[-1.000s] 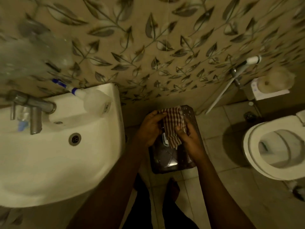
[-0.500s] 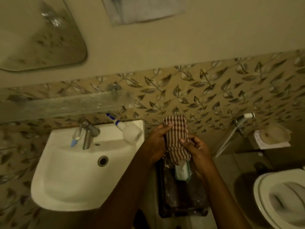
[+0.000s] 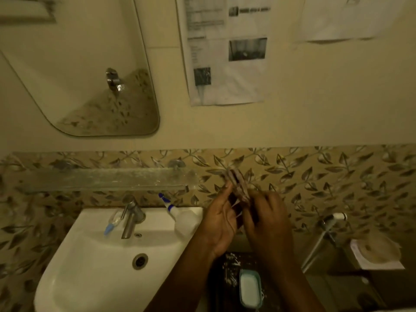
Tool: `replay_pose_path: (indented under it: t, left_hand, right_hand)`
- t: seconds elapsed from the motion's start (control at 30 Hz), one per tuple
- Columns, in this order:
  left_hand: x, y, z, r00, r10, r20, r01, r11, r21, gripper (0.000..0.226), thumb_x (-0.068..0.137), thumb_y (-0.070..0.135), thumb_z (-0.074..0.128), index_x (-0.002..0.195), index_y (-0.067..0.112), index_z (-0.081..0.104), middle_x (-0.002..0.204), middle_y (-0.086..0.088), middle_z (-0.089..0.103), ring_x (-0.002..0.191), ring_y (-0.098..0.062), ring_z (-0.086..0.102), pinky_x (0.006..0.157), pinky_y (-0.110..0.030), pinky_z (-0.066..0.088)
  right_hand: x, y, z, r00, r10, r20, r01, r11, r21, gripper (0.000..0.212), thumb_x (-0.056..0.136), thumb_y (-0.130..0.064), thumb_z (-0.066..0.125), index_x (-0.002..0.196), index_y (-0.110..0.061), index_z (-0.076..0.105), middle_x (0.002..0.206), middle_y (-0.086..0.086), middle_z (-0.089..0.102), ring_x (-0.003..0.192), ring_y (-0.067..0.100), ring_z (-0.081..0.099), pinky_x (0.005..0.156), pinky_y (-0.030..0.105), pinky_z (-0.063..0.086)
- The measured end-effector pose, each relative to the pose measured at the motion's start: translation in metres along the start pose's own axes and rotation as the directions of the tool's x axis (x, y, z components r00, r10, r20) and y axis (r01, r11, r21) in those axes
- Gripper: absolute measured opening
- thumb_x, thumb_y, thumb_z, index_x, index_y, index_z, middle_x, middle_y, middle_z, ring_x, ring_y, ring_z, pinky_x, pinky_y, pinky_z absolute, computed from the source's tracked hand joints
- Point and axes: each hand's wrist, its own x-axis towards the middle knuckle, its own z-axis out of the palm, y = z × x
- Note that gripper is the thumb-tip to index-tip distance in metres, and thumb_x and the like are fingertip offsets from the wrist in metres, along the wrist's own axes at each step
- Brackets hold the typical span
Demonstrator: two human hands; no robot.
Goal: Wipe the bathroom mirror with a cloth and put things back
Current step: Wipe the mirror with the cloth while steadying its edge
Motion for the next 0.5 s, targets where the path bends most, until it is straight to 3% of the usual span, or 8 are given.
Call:
replay_pose_path:
  t: [0.07,0.17,0.23,0.3,0.37,0.4,0.5]
  left_hand:
    - [-0.003,0.005,0.004,1.000,0.019,0.011,-0.018,0.998,-0.058,0.035,0.091,0.034,0.071,0.112,0.007,0.079,0.108,-0.012,0.076,0.097,-0.020,0.076,0.089,-0.032,0.062]
    - [-0.009,0.016,0.007,0.997,-0.071,0.028,0.073,0.994,-0.081,0.040,0.092,0.038,0.073,0.112,0.003,0.080,0.119,-0.017,0.072,0.107,-0.027,0.073,0.098,-0.038,0.059]
    - [-0.013,0.025,0.007,0.993,-0.106,0.048,0.111,0.989,-0.101,0.053,0.094,0.041,0.066,0.128,0.001,0.074,0.133,-0.021,0.069,0.125,-0.033,0.067,0.113,-0.046,0.050]
    - [-0.017,0.033,0.005,0.997,-0.049,0.051,0.055,0.990,-0.133,0.058,0.094,0.038,0.056,0.138,0.001,0.068,0.145,-0.023,0.063,0.140,-0.040,0.056,0.123,-0.054,0.038]
    - [-0.019,0.038,0.004,0.998,0.002,0.070,0.009,0.986,-0.164,0.059,0.095,0.036,0.047,0.138,0.001,0.067,0.149,-0.021,0.060,0.141,-0.040,0.055,0.124,-0.055,0.035]
    - [-0.021,0.039,0.004,0.997,0.018,0.080,-0.004,0.985,-0.172,0.059,0.097,0.035,0.044,0.139,0.001,0.066,0.150,-0.021,0.060,0.141,-0.039,0.055,0.123,-0.054,0.036]
    - [-0.025,0.043,0.004,0.995,0.042,0.093,-0.027,0.987,-0.156,0.063,0.099,0.034,0.039,0.149,0.000,0.055,0.151,-0.022,0.058,0.143,-0.035,0.055,0.118,-0.051,0.042]
  right_hand:
    - [0.001,-0.015,-0.002,0.996,-0.073,0.056,0.075,0.997,-0.026,0.046,0.074,0.001,0.098,0.116,0.004,0.080,0.095,0.020,0.071,0.076,0.037,0.068,0.059,0.046,0.057]
    - [-0.002,-0.031,-0.009,0.987,-0.102,0.127,0.106,0.994,-0.032,0.040,0.090,-0.025,0.082,0.124,-0.004,0.080,0.107,0.015,0.075,0.088,0.036,0.071,0.070,0.051,0.058]
    - [-0.005,-0.041,-0.019,0.983,0.011,0.182,-0.020,0.999,0.047,0.047,0.097,-0.047,0.059,0.126,-0.017,0.081,0.117,0.003,0.075,0.104,0.029,0.067,0.084,0.057,0.054]
    - [-0.002,-0.045,-0.027,0.965,0.216,0.150,-0.247,0.941,0.232,0.045,0.098,-0.054,0.051,0.122,-0.028,0.079,0.119,-0.005,0.071,0.113,0.025,0.061,0.093,0.062,0.051]
    - [0.005,-0.043,-0.030,0.890,0.429,0.154,-0.454,0.800,0.393,0.035,0.101,-0.057,0.057,0.125,-0.034,0.068,0.125,-0.007,0.065,0.122,0.024,0.060,0.099,0.062,0.053]
    - [0.010,-0.042,-0.031,0.835,0.495,0.240,-0.546,0.696,0.467,0.034,0.103,-0.060,0.063,0.127,-0.036,0.062,0.129,-0.007,0.063,0.123,0.023,0.062,0.100,0.057,0.057]
    - [0.016,-0.043,-0.027,0.707,0.473,0.525,-0.699,0.358,0.619,0.031,0.094,-0.042,0.073,0.122,-0.034,0.065,0.120,-0.006,0.074,0.103,0.012,0.077,0.077,0.029,0.066]
